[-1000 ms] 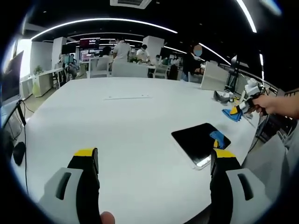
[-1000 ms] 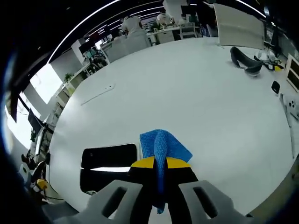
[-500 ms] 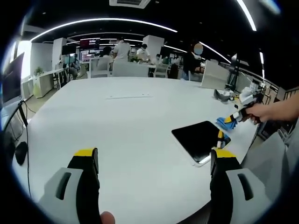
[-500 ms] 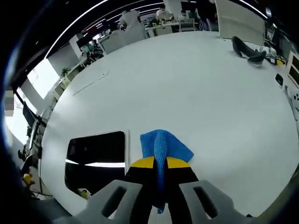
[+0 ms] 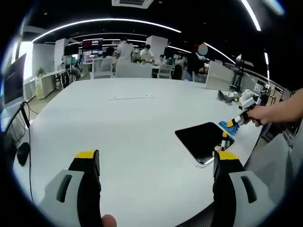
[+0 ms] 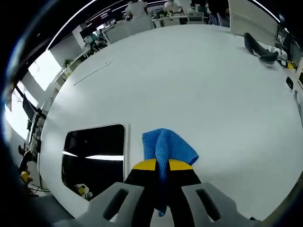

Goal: Wipe the mirror surface with the cleaning cloth until all visible marks leave the cleaned area.

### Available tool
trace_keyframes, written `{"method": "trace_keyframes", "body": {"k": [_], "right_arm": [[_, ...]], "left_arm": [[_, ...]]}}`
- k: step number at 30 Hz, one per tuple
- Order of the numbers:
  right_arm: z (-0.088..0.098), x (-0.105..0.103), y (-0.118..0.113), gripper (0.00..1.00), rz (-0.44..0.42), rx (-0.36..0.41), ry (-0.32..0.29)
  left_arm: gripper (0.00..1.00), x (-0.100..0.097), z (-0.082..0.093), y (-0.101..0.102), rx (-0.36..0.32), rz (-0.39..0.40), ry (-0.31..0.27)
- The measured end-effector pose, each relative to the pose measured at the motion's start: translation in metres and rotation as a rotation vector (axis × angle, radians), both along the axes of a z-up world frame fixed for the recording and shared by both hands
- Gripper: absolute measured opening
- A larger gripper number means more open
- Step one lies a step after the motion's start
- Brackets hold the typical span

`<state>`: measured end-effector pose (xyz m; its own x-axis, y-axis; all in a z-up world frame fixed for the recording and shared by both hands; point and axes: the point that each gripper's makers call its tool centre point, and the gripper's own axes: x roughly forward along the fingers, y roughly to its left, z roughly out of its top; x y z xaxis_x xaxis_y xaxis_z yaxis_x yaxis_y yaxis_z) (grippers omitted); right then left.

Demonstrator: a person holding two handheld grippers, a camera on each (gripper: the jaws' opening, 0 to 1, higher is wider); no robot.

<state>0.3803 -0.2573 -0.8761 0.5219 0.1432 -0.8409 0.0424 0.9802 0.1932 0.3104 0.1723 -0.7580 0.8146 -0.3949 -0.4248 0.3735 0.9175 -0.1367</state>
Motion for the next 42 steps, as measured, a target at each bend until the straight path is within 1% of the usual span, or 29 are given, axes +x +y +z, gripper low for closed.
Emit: {"method": "trace_keyframes", "body": {"k": [2,8,12,14,16,17,19,21,24,27,28,29,30,32,34,37,38,39,41,42], "right_arm": [[-0.001,0.0,0.0,0.02,0.009,-0.01,-0.004],[-0.001,0.0,-0.001,0.01,-0.01,-0.003,-0.004],[-0.001,0.001,-0.001,0.01,-0.012,-0.011,-0.007],[-0.001,0.001,-0.001,0.01,0.003,-0.015,-0.007],[0.0,0.001,0.0,0.01,0.047,-0.022,0.007],[0.0,0.001,0.0,0.01,0.035,-0.014,0.02],[0.0,0.001,-0.001,0.01,0.041,-0.015,0.027],[0.001,-0.001,0.0,0.01,0.046,-0.012,0.022],[0.0,-0.002,-0.001,0.01,0.037,0.015,-0.012],[0.001,-0.002,0.002,0.03,0.045,0.01,-0.016],[0.002,-0.002,0.004,0.05,0.021,0.031,-0.012],[0.005,-0.003,0.009,0.09,0.017,0.065,-0.009],[0.006,-0.004,0.011,0.15,0.033,0.074,-0.011],[0.009,-0.004,0.013,0.23,0.046,0.076,-0.023],[0.011,-0.006,0.02,0.35,0.102,0.094,-0.03],[0.023,-0.003,0.023,0.51,0.146,0.094,-0.087],[0.032,0.001,0.025,0.55,0.162,0.101,-0.13],[0.036,0.0,0.024,0.6,0.173,0.098,-0.137],[0.051,0.004,0.029,0.68,0.221,0.109,-0.196],[0.058,0.004,0.026,0.74,0.241,0.094,-0.218]], "left_arm": [[0.99,0.0,0.001,-0.002,0.001,-0.001,-0.001],[0.99,-0.001,0.001,-0.002,0.006,-0.003,-0.002],[0.99,-0.002,0.002,-0.003,0.008,-0.003,-0.003],[0.99,-0.002,0.002,-0.003,0.01,-0.006,-0.003],[0.99,-0.003,0.001,-0.004,0.013,-0.012,-0.001],[0.99,-0.003,0.0,-0.004,0.017,-0.016,0.003],[0.99,-0.002,-0.001,-0.005,0.019,-0.02,0.002],[0.99,-0.001,0.002,-0.006,0.015,-0.018,-0.002],[0.99,-0.001,0.004,-0.008,0.009,-0.021,-0.005],[0.99,-0.002,0.002,-0.008,0.017,-0.035,-0.003],[0.99,-0.001,0.001,-0.006,0.016,-0.032,-0.003],[0.99,0.001,0.001,-0.005,0.013,-0.028,-0.003],[0.99,0.002,0.001,-0.004,0.01,-0.025,-0.004],[0.99,0.004,0.002,-0.003,0.011,-0.019,-0.012],[0.99,0.005,0.004,-0.003,0.006,-0.018,-0.017],[0.99,0.007,0.006,-0.002,0.001,-0.024,-0.02],[0.99,0.008,0.007,-0.001,-0.003,-0.023,-0.018],[0.99,0.008,0.006,0.001,-0.006,-0.021,-0.017],[0.99,0.009,0.006,0.005,-0.006,-0.015,-0.017],[0.99,0.008,0.006,0.006,-0.011,-0.012,-0.014]]}}
